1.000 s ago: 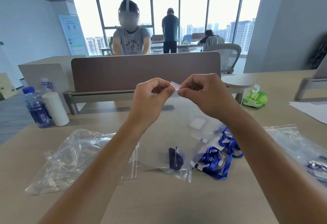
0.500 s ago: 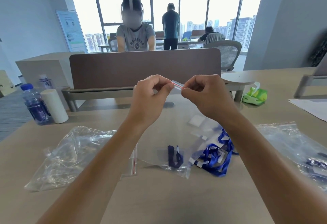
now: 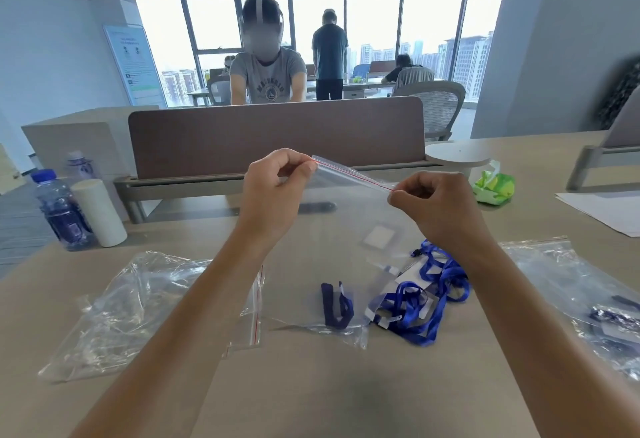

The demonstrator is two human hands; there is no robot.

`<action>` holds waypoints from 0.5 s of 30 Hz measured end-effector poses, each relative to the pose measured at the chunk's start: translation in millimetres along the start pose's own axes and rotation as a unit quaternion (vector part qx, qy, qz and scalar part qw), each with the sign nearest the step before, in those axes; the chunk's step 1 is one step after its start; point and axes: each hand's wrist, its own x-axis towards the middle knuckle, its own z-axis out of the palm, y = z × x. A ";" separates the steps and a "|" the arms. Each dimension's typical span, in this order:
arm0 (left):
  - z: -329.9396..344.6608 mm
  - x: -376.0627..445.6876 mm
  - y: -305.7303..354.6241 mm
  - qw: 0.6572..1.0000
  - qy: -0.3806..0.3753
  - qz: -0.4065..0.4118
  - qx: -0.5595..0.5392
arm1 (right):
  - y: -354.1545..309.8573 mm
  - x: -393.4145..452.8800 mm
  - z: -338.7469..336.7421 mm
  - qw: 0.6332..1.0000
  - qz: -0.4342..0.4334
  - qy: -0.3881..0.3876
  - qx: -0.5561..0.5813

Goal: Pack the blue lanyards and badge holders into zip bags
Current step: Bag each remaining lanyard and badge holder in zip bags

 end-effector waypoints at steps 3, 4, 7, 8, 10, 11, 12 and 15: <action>1.4 3.0 -6.3 1.000 0.008 -0.013 -0.004 | 6.8 -2.1 -1.8 1.000 0.014 0.023 0.017; 3.1 3.4 -6.1 1.000 0.012 -0.014 -0.008 | 8.2 -3.2 -0.8 0.999 0.013 0.029 0.019; 9.2 4.5 -6.8 0.999 0.034 -0.011 -0.012 | 8.3 -5.1 5.2 0.999 0.008 0.034 0.024; 11.2 4.1 -6.4 0.999 0.036 -0.011 -0.013 | 8.3 -4.4 6.5 0.999 0.008 0.036 0.026; 13.5 3.0 -7.6 0.999 0.027 -0.009 -0.020 | 9.3 -1.8 6.6 0.999 0.013 0.039 0.030; 13.6 2.5 -9.0 0.999 0.024 -0.007 -0.020 | 10.3 -0.5 6.1 0.999 0.015 0.040 0.032; 13.2 2.5 -10.7 0.999 0.025 -0.005 -0.021 | 12.0 0.5 5.5 0.999 0.016 0.040 0.032; 10.8 3.8 -13.9 0.999 0.036 0.007 -0.018 | 15.5 0.4 4.8 0.999 0.015 0.033 0.019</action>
